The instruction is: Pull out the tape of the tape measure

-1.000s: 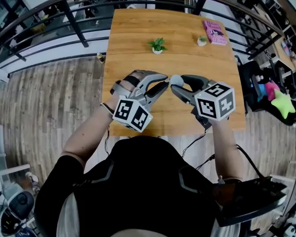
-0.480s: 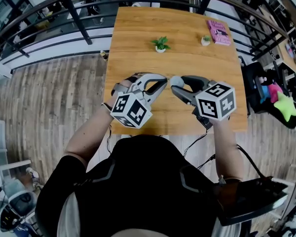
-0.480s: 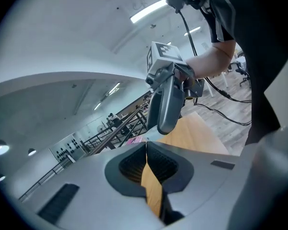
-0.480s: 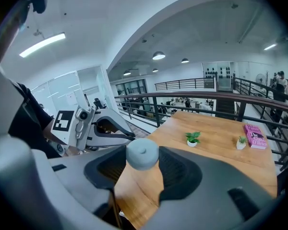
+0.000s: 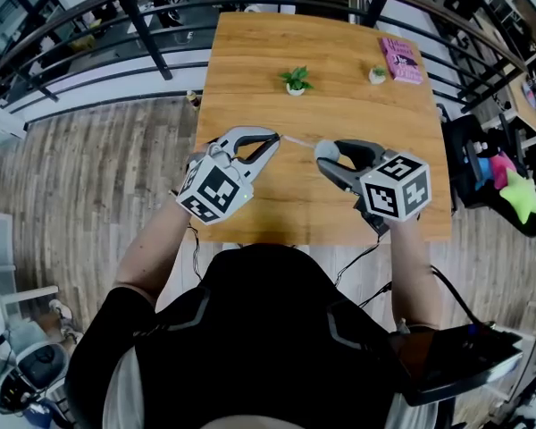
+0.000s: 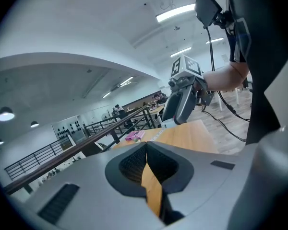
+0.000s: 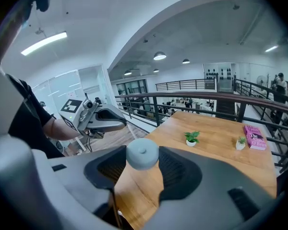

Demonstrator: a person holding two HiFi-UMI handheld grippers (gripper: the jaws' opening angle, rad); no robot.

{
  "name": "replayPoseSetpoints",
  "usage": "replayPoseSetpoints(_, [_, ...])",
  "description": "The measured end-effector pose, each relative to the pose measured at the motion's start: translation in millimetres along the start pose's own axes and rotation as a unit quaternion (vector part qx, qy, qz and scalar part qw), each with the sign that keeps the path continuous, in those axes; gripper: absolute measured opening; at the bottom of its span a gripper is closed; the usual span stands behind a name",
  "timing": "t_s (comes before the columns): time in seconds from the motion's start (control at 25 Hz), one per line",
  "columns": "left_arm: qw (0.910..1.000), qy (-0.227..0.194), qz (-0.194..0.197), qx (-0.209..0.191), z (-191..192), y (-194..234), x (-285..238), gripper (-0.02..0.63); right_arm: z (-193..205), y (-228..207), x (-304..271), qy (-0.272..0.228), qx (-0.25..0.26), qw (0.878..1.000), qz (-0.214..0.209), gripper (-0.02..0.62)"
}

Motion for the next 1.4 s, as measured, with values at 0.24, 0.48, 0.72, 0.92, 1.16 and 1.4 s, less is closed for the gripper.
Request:
replayPoseSetpoints(0.24, [0.9998,0.016,0.006,0.01,5.1,3.3,15.0,0.031,0.1,3.6,-4.5,-0.009,-0.003,1.0,-0.021,0.222])
replayPoseSetpoints(0.48, [0.9971,0.042,-0.031,0.056,23.1,27.6,33.8,0.031,12.1,-0.2,-7.0,0.011,-0.006,1.0,-0.016,0.222])
replayPoseSetpoints(0.72, [0.9948,0.057,-0.05,0.068,33.0,34.0,45.2,0.031,18.6,0.3,-13.7,0.02,-0.01,1.0,-0.021,0.222])
replayPoseSetpoints(0.92, [0.9907,0.066,-0.074,0.093,42.8,47.1,59.2,0.031,34.5,-8.2,-10.5,0.032,-0.029,0.999,-0.007,0.222])
replayPoseSetpoints(1.16, [0.9891,0.086,-0.077,0.091,55.0,49.5,63.0,0.031,40.4,-6.6,-12.7,0.03,-0.031,0.999,-0.02,0.222])
replayPoseSetpoints(1.4, [0.9856,0.092,-0.089,0.111,61.4,53.1,67.7,0.031,47.3,-13.7,-7.7,0.043,-0.038,0.998,-0.008,0.222])
Point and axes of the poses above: the fingertips, and each gripper's own axes: x backward along the fingers, y to its left, z out of its underside, the point moved 8 cm from there along x, backward along the fingers, and after that the axes turned 15 degrees about x, right-handed, at the moved point
